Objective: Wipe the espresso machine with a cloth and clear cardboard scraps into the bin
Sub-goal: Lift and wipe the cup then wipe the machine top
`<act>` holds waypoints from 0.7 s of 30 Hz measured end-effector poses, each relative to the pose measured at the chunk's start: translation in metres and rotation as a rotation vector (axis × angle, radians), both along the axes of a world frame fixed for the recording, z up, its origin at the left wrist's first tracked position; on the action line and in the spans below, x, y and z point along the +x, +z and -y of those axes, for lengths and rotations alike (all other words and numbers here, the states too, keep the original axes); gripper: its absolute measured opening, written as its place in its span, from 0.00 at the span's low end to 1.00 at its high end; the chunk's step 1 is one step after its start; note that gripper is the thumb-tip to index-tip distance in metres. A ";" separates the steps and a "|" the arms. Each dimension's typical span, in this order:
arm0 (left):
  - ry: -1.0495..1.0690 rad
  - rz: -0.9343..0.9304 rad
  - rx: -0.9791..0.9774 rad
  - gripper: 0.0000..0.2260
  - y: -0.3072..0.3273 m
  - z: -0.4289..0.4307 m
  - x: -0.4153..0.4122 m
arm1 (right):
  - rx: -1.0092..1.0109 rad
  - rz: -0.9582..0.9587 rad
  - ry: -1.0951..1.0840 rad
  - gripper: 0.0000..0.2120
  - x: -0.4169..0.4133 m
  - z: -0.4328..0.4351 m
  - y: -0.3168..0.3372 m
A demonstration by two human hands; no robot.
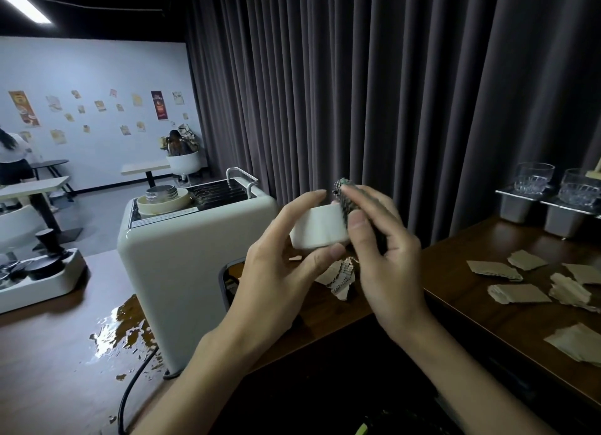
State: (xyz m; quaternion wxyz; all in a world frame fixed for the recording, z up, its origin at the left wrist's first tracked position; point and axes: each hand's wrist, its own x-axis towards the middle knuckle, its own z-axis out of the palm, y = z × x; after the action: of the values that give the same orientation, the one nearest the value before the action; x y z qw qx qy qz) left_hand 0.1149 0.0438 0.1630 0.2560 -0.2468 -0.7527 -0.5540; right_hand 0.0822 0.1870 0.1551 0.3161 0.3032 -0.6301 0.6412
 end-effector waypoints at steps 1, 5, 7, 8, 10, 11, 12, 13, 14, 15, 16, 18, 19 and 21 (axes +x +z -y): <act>-0.049 0.004 0.042 0.25 0.000 -0.001 0.000 | -0.040 0.085 0.088 0.16 -0.001 -0.002 0.002; -0.125 0.060 0.052 0.30 -0.001 0.000 -0.001 | -0.114 0.266 0.253 0.17 -0.005 -0.006 0.001; 0.031 0.035 -0.129 0.30 -0.002 0.002 -0.001 | -0.106 0.236 0.165 0.16 -0.004 -0.005 -0.002; 0.116 0.014 -0.211 0.30 -0.002 0.002 -0.001 | -0.086 0.203 0.102 0.17 -0.004 -0.004 -0.003; 0.152 0.002 -0.240 0.31 -0.003 0.001 -0.001 | -0.044 0.112 -0.020 0.16 0.000 -0.002 -0.005; 0.130 0.012 -0.218 0.32 -0.003 -0.001 -0.001 | -0.021 0.061 -0.070 0.15 0.002 -0.001 -0.005; 0.104 0.015 -0.185 0.32 -0.003 -0.002 -0.002 | 0.002 0.017 -0.101 0.15 0.004 0.001 -0.006; 0.079 0.008 -0.141 0.31 -0.002 -0.004 -0.002 | 0.021 -0.014 -0.114 0.15 0.006 0.002 -0.006; 0.043 -0.006 -0.081 0.29 0.000 -0.006 -0.001 | 0.029 -0.022 -0.112 0.15 0.006 0.003 -0.004; -0.008 -0.021 -0.012 0.28 0.002 -0.009 0.000 | 0.012 -0.003 -0.083 0.15 0.005 0.003 -0.002; -0.064 -0.036 0.053 0.26 0.004 -0.011 0.001 | -0.034 0.044 -0.026 0.15 0.003 0.002 -0.001; -0.126 -0.035 0.134 0.25 0.004 -0.013 0.003 | -0.161 0.198 0.161 0.15 0.000 0.001 0.003; -0.129 -0.016 0.146 0.24 0.003 -0.014 0.004 | -0.201 0.261 0.235 0.15 -0.001 0.001 0.004; -0.099 0.026 0.123 0.21 0.002 -0.015 0.005 | -0.203 0.290 0.260 0.16 -0.001 0.000 0.003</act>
State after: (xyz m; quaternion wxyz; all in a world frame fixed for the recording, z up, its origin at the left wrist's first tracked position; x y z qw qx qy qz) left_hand 0.1200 0.0588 0.1647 0.2335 -0.2603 -0.7072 -0.6144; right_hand 0.0811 0.1872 0.1585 0.1658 0.2530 -0.5567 0.7737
